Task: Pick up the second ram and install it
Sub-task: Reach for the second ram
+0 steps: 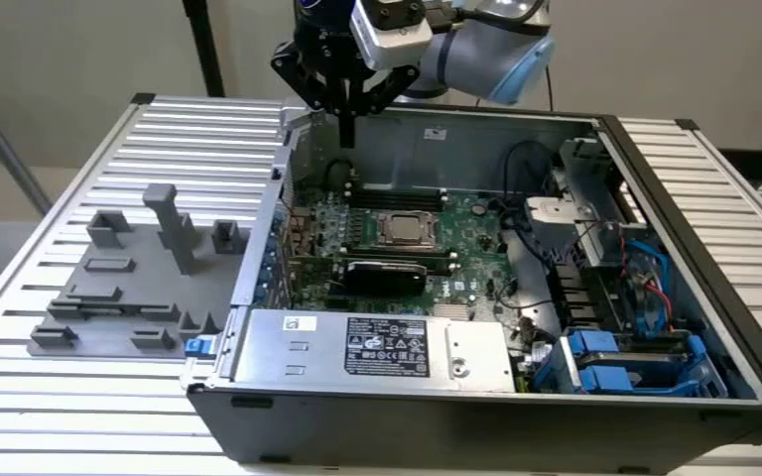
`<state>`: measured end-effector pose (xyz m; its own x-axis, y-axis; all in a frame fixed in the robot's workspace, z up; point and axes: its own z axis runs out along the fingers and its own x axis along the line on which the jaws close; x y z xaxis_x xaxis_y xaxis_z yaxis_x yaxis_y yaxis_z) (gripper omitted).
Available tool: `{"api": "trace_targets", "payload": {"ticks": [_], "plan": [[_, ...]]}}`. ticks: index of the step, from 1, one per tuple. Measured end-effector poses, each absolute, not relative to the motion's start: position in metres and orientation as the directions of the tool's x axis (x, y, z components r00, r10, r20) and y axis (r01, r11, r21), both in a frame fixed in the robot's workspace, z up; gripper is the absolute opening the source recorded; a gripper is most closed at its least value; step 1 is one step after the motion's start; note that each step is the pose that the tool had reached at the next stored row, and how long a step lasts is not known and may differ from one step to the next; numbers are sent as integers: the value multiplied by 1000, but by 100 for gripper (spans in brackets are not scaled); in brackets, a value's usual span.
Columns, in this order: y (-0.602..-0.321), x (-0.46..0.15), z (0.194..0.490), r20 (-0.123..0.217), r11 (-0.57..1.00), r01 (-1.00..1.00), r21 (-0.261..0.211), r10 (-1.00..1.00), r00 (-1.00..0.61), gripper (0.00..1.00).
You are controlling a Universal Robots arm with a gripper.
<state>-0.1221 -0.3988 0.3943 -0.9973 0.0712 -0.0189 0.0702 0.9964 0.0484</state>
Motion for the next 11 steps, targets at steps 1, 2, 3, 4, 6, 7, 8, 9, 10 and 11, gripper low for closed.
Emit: {"api": "trace_targets", "payload": {"ticks": [1,2,3,4,6,7,8,9,10,11], "plan": [[-399,-124,394,-19,996,70,48,71,-997,0],[-399,-127,394,-19,996,70,48,71,-997,0],[-399,-131,394,-19,996,70,49,71,-997,0],[-399,-136,394,-19,996,70,49,71,-997,0],[-399,-145,394,-20,996,70,49,71,-997,0],[-399,-149,394,-20,996,70,49,71,-997,0],[-399,-154,394,-20,996,70,49,71,-997,0],[-399,-158,394,-20,996,70,49,71,-997,0],[-399,-163,394,-20,996,70,49,71,-997,0],[-400,-168,394,-20,996,70,49,71,-997,0]]}}
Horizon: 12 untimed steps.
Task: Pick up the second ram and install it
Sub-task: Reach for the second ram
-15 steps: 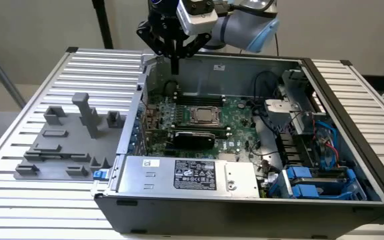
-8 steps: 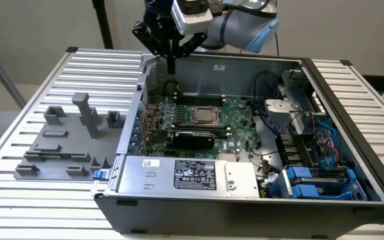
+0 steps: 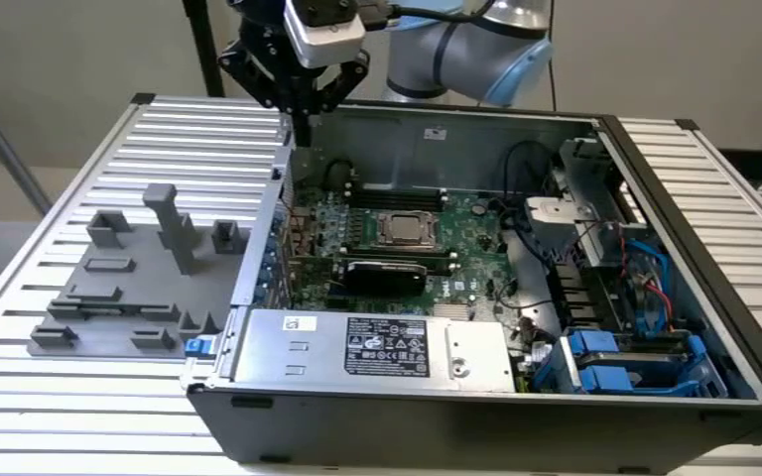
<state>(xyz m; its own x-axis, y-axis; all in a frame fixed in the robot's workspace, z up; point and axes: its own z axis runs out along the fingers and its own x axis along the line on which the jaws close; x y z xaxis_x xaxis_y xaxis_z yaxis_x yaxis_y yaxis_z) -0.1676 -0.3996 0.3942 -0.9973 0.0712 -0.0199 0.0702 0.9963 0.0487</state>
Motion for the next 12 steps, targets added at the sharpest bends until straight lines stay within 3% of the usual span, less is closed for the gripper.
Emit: {"api": "trace_targets", "payload": {"ticks": [12], "plan": [[-403,-222,394,-23,996,70,48,71,-997,0]]}}
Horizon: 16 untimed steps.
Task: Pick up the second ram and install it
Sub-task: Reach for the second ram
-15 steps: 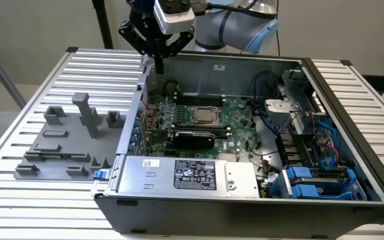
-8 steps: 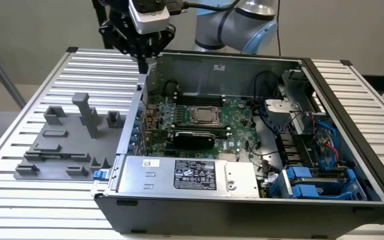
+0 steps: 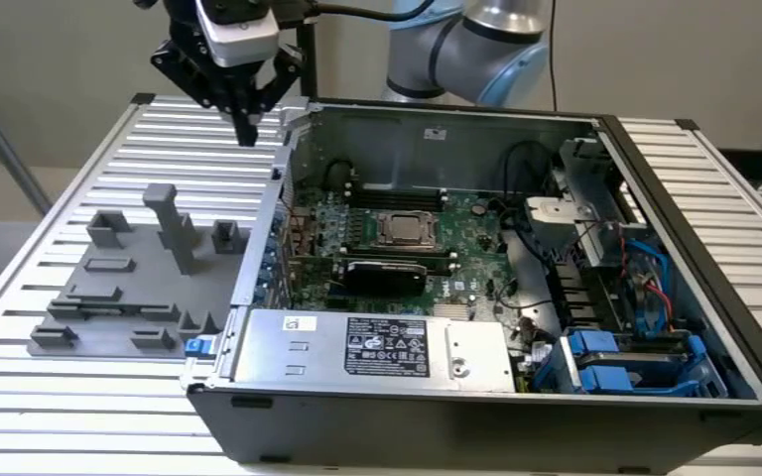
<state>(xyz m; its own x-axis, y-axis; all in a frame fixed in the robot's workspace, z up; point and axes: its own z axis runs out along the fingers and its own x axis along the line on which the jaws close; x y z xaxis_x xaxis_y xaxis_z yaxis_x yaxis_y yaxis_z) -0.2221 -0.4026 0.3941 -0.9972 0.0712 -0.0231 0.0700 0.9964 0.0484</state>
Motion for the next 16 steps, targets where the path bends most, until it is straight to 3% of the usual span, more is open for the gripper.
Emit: {"api": "trace_targets", "payload": {"ticks": [16], "plan": [[-408,-295,393,-25,996,70,47,71,-997,0]]}}
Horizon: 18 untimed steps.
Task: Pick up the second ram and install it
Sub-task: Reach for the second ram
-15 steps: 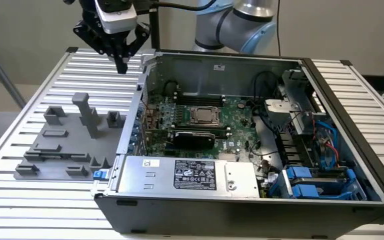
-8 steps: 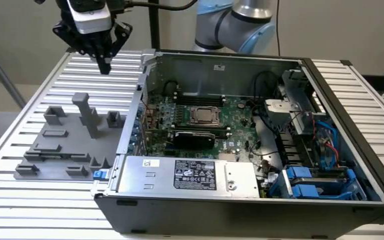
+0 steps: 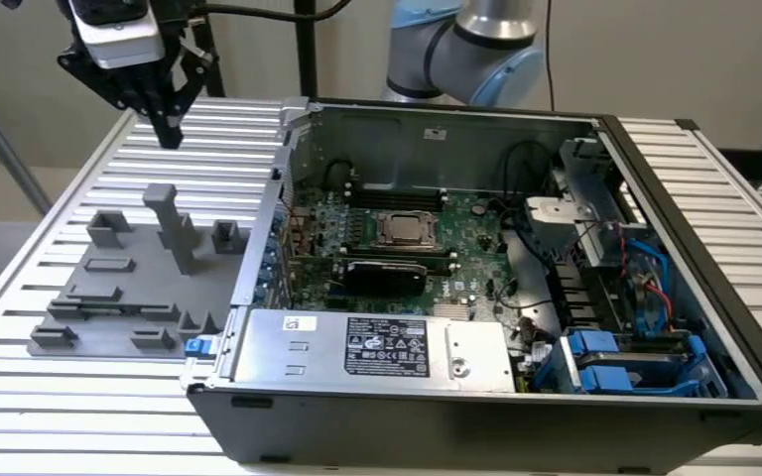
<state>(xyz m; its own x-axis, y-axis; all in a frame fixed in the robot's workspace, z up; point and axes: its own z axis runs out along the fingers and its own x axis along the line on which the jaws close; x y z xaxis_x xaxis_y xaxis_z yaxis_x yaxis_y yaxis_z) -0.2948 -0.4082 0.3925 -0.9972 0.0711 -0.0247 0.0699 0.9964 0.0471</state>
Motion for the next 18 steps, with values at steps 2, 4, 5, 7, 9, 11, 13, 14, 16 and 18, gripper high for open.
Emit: {"api": "trace_targets", "payload": {"ticks": [2,4,5,7,9,11,13,14,16,18], "plan": [[-409,-304,392,-25,996,70,47,71,-997,0],[-409,-313,391,-25,996,70,47,71,-997,0],[-410,-317,390,-25,996,70,47,71,-997,0],[-410,-327,389,-25,996,70,47,71,-997,0],[-410,-336,387,-25,996,70,47,71,-997,0],[-411,-345,385,-25,996,70,47,71,-997,0],[-411,-354,383,-25,996,70,47,71,-997,0],[-412,-359,381,-25,996,70,47,71,-997,0],[-413,-366,378,-25,996,70,47,71,-997,0],[-414,-371,376,-23,996,70,47,71,-997,0]]}}
